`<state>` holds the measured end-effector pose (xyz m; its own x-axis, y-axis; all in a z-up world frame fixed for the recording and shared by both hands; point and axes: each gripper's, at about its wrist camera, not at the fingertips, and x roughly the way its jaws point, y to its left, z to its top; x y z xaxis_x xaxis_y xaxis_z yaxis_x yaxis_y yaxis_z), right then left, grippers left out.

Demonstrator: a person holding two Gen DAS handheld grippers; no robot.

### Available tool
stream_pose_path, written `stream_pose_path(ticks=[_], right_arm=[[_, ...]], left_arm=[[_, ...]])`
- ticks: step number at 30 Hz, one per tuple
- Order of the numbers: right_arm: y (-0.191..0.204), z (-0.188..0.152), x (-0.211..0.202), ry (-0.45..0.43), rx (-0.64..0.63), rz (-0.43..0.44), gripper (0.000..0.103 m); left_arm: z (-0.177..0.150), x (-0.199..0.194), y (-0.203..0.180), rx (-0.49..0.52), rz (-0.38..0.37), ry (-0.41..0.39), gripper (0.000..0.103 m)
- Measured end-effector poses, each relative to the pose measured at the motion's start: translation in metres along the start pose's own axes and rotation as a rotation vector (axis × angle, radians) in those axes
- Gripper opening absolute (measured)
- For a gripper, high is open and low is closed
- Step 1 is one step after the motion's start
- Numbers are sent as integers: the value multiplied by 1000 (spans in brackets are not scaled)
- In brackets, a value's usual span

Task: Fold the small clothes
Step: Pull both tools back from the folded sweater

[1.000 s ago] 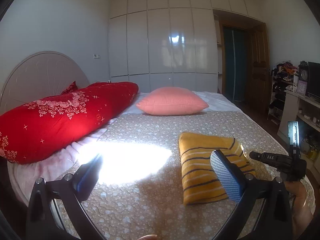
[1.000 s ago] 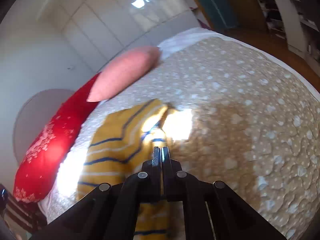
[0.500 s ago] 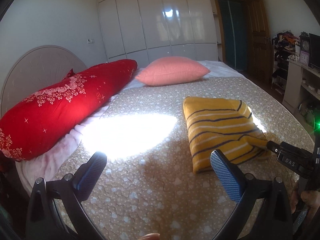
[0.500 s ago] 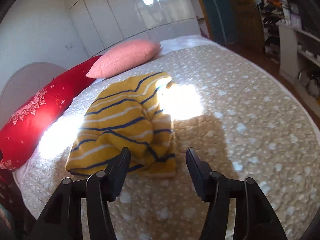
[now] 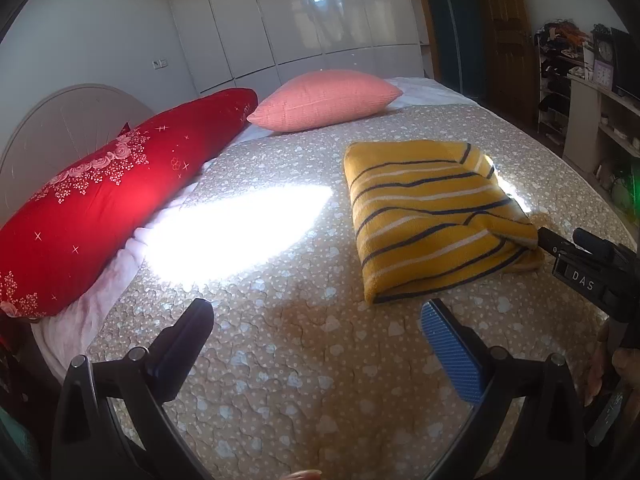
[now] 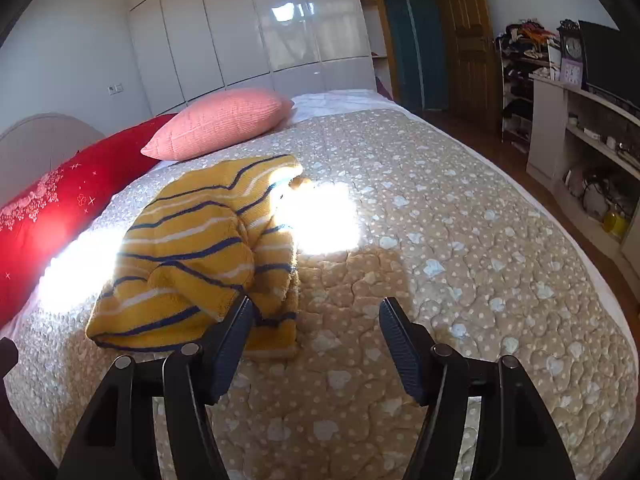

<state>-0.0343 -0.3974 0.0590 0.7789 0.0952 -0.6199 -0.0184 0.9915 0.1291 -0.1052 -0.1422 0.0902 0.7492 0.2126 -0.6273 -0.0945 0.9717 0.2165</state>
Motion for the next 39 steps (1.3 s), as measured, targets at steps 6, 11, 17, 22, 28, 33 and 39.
stream_pose_path(ticks=[6, 11, 17, 22, 28, 33, 39], right_arm=[[12, -3, -2, -22, -85, -53, 75], [12, -3, 0, -14, -95, -58, 77], [11, -4, 2, -7, -93, -60, 78], [11, -5, 3, -1, -91, -62, 79], [10, -5, 4, 5, -81, -64, 79], [6, -4, 1, -11, -56, -65, 79], [1, -4, 5, 13, -30, -58, 79]], left_arm=[[-2, 3, -3, 13, 5, 10, 103], [-3, 4, -6, 26, 11, 10, 103], [-4, 4, -7, 36, 17, 11, 103], [-7, 7, -10, 43, 13, 22, 103], [-19, 31, -14, 44, -56, 105, 103], [-43, 61, -19, 44, -85, 201, 103], [-58, 81, -9, -52, -153, 280, 103]])
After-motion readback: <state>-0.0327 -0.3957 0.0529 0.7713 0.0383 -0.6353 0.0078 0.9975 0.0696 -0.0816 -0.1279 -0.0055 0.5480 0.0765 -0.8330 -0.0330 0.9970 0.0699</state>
